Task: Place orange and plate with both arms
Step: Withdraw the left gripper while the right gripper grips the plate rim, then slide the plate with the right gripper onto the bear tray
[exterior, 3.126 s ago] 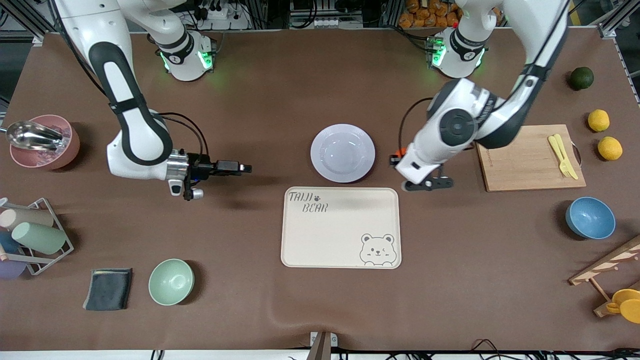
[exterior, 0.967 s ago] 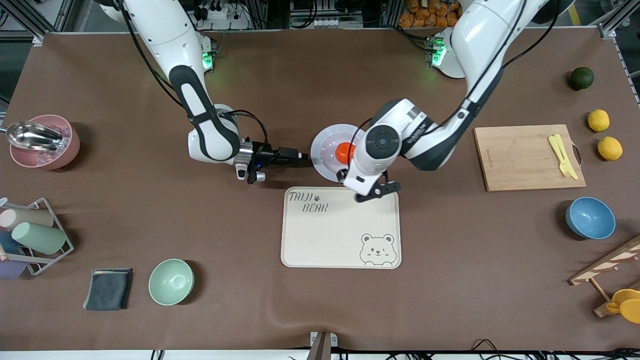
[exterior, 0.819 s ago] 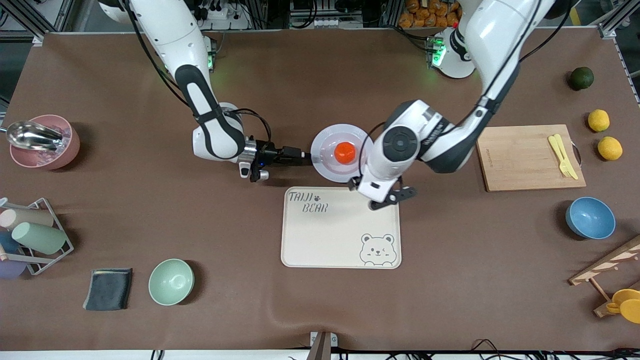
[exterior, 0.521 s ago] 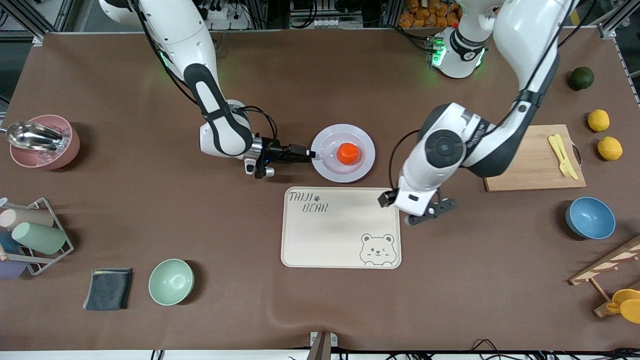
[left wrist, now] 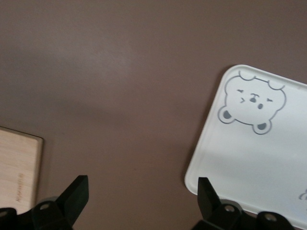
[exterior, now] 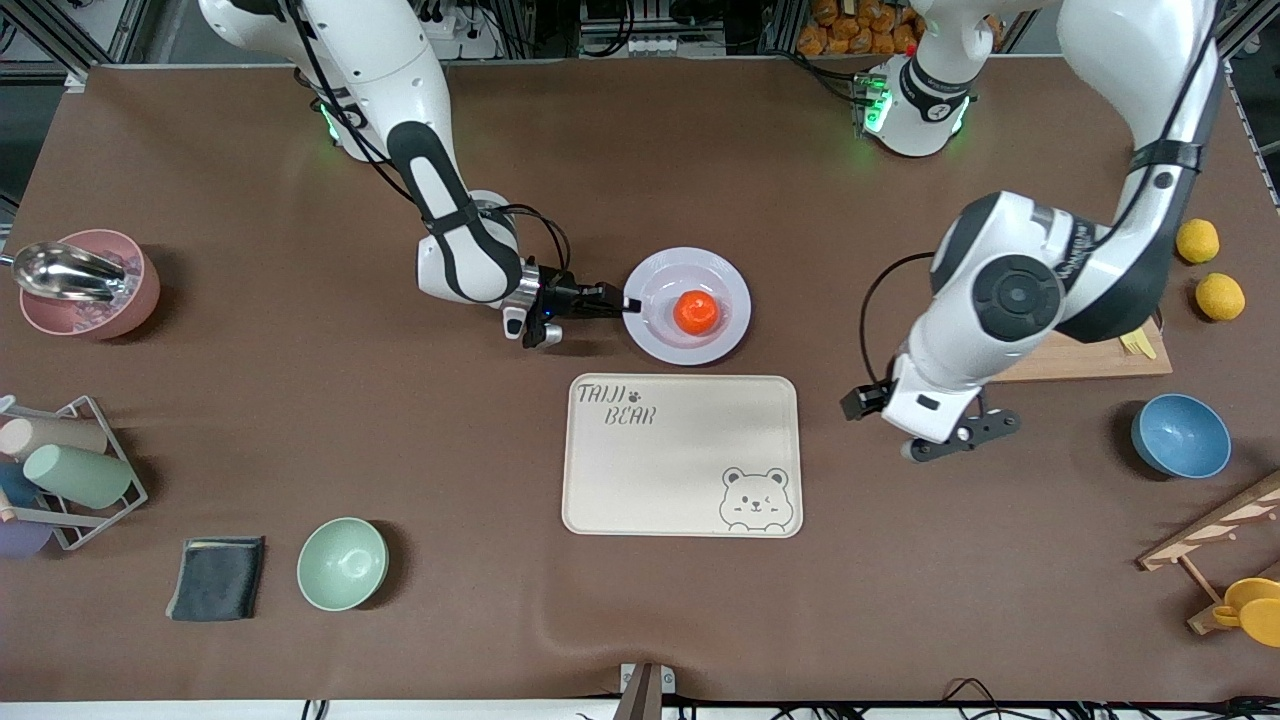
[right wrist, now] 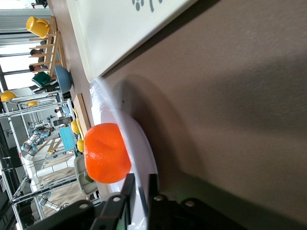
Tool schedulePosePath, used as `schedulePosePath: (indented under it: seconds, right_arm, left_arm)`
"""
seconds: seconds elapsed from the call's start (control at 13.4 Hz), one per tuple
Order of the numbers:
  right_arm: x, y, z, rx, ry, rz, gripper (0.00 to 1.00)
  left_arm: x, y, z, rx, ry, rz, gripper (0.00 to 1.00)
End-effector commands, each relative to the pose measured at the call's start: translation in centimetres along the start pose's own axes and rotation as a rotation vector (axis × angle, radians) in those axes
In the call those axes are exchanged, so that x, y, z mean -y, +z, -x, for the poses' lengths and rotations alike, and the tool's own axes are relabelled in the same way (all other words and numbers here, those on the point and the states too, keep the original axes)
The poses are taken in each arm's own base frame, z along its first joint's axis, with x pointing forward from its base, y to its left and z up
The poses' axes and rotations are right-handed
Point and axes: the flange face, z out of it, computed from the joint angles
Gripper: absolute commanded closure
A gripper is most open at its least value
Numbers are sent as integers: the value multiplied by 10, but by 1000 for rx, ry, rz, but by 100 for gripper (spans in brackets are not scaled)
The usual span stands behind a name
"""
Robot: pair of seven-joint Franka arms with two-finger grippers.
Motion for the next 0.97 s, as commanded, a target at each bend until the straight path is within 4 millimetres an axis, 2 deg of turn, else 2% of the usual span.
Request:
schedulePosePath:
  seconds: [0.0, 0.45, 0.6, 0.74, 0.89]
  right_arm:
    - [2, 4, 0, -28, -4, -7, 100]
    - [32, 3, 0, -121, 77, -123, 100]
    - [40, 8, 4, -144, 110, -162, 100]
    - [49, 7, 3, -154, 113, -182, 100]
    - [56, 2, -4, -171, 131, -202, 100]
  left_arm:
    - [39, -19, -12, -4, 42, -21, 0]
    - [59, -43, -11, -5, 130, -47, 0]
    - [79, -70, -9, -7, 159, -10, 0]
    - [109, -97, -4, 16, 208, 6, 0]
    - [121, -112, 8, 51, 272, -9, 0]
